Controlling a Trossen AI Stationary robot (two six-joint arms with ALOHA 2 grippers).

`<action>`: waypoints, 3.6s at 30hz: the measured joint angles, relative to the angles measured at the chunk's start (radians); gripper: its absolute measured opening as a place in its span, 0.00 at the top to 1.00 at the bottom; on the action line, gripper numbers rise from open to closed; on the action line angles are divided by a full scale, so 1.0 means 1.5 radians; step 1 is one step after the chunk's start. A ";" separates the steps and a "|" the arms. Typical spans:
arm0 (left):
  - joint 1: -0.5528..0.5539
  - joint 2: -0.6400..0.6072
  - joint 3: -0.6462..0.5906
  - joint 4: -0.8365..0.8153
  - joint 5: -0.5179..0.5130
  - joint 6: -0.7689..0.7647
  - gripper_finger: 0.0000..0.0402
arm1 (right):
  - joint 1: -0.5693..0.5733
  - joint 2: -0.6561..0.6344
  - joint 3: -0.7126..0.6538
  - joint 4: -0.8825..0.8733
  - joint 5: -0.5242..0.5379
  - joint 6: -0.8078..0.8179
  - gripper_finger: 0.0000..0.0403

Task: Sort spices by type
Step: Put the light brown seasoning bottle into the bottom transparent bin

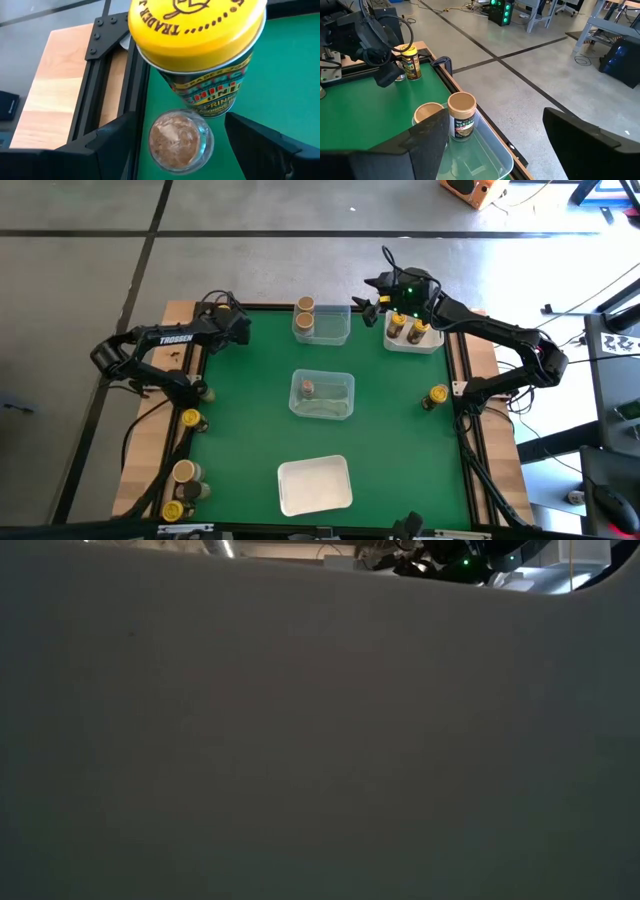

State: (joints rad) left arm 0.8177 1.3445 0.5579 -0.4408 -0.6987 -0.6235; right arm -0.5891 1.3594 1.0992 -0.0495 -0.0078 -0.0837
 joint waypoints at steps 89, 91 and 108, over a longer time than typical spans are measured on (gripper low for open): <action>-0.584 0.154 0.121 0.314 0.318 0.268 0.55 | 0.000 0.000 0.000 0.005 0.000 0.000 0.21; -0.584 0.152 0.121 0.314 0.318 0.268 0.55 | 0.000 0.000 0.000 0.005 0.000 0.000 0.21; -0.585 0.140 0.124 0.284 0.328 0.276 0.34 | 0.000 0.000 0.000 0.005 0.000 0.000 0.21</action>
State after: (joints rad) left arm -0.0597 1.5549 0.7435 -0.0154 -0.2069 -0.2095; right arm -0.5888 1.3594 1.0992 -0.0422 -0.0080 -0.0837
